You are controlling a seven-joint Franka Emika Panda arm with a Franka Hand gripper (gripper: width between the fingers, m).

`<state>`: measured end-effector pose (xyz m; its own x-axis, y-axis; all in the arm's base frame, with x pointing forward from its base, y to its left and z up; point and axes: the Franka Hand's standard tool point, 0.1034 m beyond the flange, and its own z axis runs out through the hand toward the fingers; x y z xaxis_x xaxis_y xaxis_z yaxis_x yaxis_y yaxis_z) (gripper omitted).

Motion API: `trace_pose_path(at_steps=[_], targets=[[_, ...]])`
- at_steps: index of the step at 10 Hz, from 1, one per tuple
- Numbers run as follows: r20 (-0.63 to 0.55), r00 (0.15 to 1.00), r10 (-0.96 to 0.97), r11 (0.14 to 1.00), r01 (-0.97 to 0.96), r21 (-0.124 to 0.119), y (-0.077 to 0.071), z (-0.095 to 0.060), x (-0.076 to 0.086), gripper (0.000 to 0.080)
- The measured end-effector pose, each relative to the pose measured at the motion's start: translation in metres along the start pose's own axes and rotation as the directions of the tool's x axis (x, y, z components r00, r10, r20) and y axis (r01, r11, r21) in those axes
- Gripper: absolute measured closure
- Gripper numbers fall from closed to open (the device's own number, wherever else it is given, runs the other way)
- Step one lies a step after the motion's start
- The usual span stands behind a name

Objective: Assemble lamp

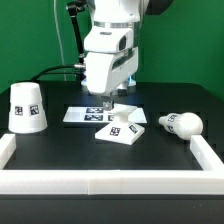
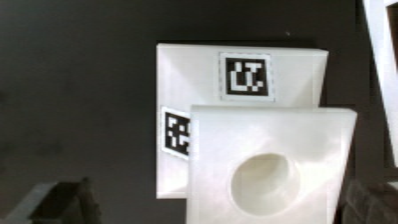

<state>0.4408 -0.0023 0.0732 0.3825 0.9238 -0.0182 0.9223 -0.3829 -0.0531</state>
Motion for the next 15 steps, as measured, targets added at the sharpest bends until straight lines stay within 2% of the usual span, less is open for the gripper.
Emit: trace_pose_path(at_steps=[3, 7, 11, 14, 15], targets=[[0.001, 1.0, 0.024, 1.0, -0.024, 0.004, -0.004, 0.003, 0.004, 0.01], [-0.008, 1.0, 0.021, 1.0, -0.021, 0.006, -0.006, 0.018, 0.005, 0.01], [-0.012, 1.0, 0.02, 1.0, -0.02, -0.002, -0.004, 0.017, 0.006, 0.01], [-0.016, 1.0, 0.021, 1.0, -0.021, -0.01, -0.003, 0.016, 0.007, 0.0496], [-0.015, 1.0, 0.021, 1.0, -0.021, -0.009, -0.003, 0.016, 0.007, 0.0496]])
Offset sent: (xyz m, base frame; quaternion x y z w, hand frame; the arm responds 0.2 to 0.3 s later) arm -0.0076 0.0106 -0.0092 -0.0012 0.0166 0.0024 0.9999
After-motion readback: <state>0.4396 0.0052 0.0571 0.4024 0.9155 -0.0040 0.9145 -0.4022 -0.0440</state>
